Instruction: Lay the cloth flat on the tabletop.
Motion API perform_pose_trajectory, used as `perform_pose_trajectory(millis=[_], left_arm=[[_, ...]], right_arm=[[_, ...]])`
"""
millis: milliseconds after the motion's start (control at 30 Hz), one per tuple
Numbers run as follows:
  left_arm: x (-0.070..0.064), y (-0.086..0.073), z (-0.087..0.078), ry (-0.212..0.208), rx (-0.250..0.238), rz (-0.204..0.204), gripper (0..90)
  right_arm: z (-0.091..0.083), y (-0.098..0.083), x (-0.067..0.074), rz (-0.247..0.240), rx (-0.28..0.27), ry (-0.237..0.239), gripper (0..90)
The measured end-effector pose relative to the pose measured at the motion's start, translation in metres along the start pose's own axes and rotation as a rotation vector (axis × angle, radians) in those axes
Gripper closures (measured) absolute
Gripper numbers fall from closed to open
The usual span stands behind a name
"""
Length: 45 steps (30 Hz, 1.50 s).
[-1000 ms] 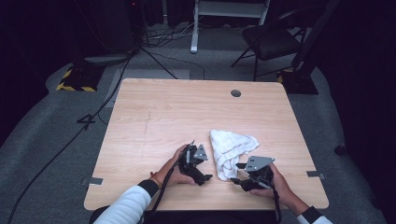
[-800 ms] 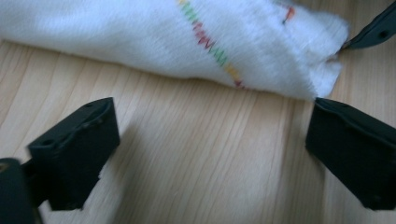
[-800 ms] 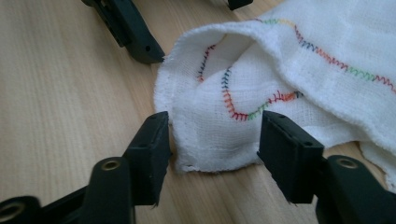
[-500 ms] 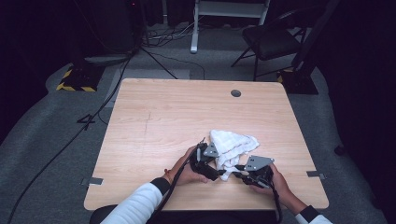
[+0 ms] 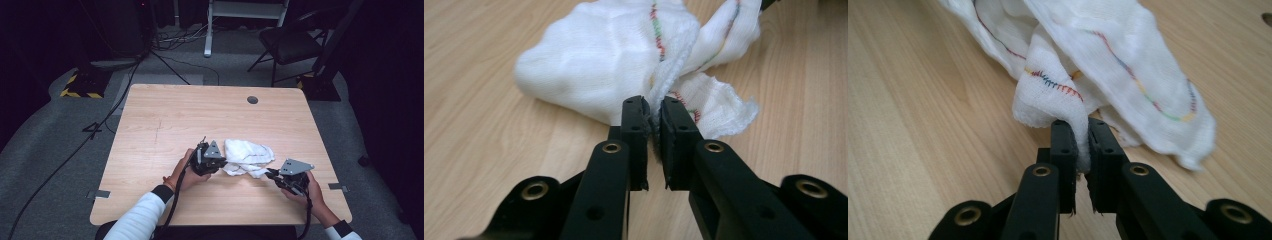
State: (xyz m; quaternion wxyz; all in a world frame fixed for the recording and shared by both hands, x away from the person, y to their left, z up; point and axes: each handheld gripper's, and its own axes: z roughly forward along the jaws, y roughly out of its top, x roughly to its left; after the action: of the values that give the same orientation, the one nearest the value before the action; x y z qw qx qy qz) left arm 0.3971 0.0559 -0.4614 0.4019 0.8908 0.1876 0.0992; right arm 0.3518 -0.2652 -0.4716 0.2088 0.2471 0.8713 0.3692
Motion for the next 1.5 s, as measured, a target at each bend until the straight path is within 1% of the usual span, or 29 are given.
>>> perform_pose_trajectory(millis=[167,233,333,367,467,500,533,567,600,633,667,733,767,800,833,867,933,967,1000,1033,1067,1133,1167,1200,1233,1267,1333,1433,1500], left_arm=[[0.012,-0.005,-0.021,0.037,-0.011,-0.016,83.7],[0.021,-0.011,-0.036,0.053,-0.023,-0.062,83.1],[0.026,-0.016,-0.046,0.074,-0.034,-0.077,85.3],[0.029,-0.018,-0.051,0.083,-0.036,-0.082,86.9],[0.038,-0.028,-0.063,0.085,-0.054,-0.116,89.1],[0.04,-0.03,-0.065,0.079,-0.052,-0.128,88.7],[0.04,-0.032,-0.064,0.072,-0.037,-0.134,81.4],[0.039,-0.032,-0.062,0.076,-0.021,-0.131,81.4],[0.036,-0.031,-0.059,0.066,-0.017,-0.122,77.0],[0.03,-0.028,-0.054,0.045,-0.017,-0.094,71.5],[0.025,-0.025,-0.051,0.037,-0.016,-0.078,71.5],[0.012,-0.016,-0.041,0.008,-0.009,-0.031,59.5],[0.005,-0.012,-0.036,-0.006,-0.005,-0.011,59.5],[-0.001,-0.008,-0.03,-0.017,0.003,0.004,51.3],[-0.008,-0.005,-0.023,-0.022,0.009,0.015,51.3],[-0.013,-0.002,-0.017,-0.025,0.018,0.015,45.9],[-0.02,0.002,-0.003,-0.041,0.043,0.019,41.4],[-0.021,0.002,0.004,-0.036,0.061,0.014,37.3],[-0.021,0.001,0.016,-0.019,0.105,0.002,34.9],[-0.021,0.001,0.016,-0.019,0.105,0.002,33.9],[-0.019,-0.001,0.021,-0.03,0.128,-0.01,33.9],[-0.016,-0.005,0.025,-0.035,0.146,-0.028,34.8],[-0.015,-0.007,0.026,-0.031,0.159,-0.022,36.9],[-0.014,-0.008,0.026,-0.033,0.174,0.001,43.1],[-0.013,-0.01,0.026,-0.029,0.181,0.042,63.2],[-0.012,-0.01,0.025,-0.032,0.18,0.052,63.2],[-0.01,-0.01,0.02,-0.009,0.169,0.084,79.5],[-0.005,-0.01,0.009,0.011,0.152,0.116,85.2],[0.001,-0.011,-0.002,0.025,0.117,0.098,85.9]], right_arm=[[-0.007,-0.003,-0.009,0.035,-0.013,-0.046,83.8],[-0.011,-0.006,-0.015,0.054,-0.022,-0.07,84.0],[-0.014,-0.008,-0.02,0.07,-0.031,-0.081,84.2],[-0.017,-0.009,-0.023,0.085,-0.034,-0.104,84.3],[-0.019,-0.012,-0.027,0.107,-0.036,-0.12,84.3],[-0.02,-0.013,-0.029,0.121,-0.04,-0.122,84.3],[-0.02,-0.014,-0.031,0.135,-0.042,-0.126,84.4],[-0.02,-0.014,-0.031,0.135,-0.042,-0.126,84.4],[-0.02,-0.014,-0.032,0.138,-0.041,-0.123,84.4],[-0.018,-0.013,-0.03,0.127,-0.037,-0.125,84.3],[-0.018,-0.013,-0.03,0.127,-0.037,-0.125,84.3],[-0.017,-0.012,-0.028,0.118,-0.032,-0.122,84.3],[-0.017,-0.012,-0.028,0.118,-0.032,-0.122,84.3],[-0.017,-0.013,-0.028,0.119,-0.031,-0.119,84.3],[-0.017,-0.013,-0.028,0.119,-0.031,-0.119,84.3],[-0.016,-0.013,-0.029,0.121,-0.032,-0.117,84.3],[-0.016,-0.013,-0.029,0.122,-0.031,-0.117,84.3],[-0.016,-0.014,-0.029,0.122,-0.031,-0.118,84.3],[-0.016,-0.013,-0.028,0.118,-0.032,-0.119,84.3],[-0.016,-0.013,-0.028,0.118,-0.032,-0.119,84.3],[-0.016,-0.013,-0.028,0.116,-0.032,-0.123,84.3],[-0.017,-0.013,-0.029,0.116,-0.034,-0.125,84.3],[-0.017,-0.013,-0.029,0.117,-0.033,-0.125,84.3],[-0.017,-0.013,-0.029,0.117,-0.034,-0.125,84.3],[-0.017,-0.013,-0.029,0.117,-0.034,-0.128,84.3],[-0.017,-0.013,-0.029,0.117,-0.034,-0.128,84.3],[-0.018,-0.013,-0.029,0.115,-0.035,-0.132,84.3],[-0.02,-0.013,-0.03,0.115,-0.04,-0.139,84.3],[-0.021,-0.013,-0.031,0.117,-0.045,-0.147,84.4]])
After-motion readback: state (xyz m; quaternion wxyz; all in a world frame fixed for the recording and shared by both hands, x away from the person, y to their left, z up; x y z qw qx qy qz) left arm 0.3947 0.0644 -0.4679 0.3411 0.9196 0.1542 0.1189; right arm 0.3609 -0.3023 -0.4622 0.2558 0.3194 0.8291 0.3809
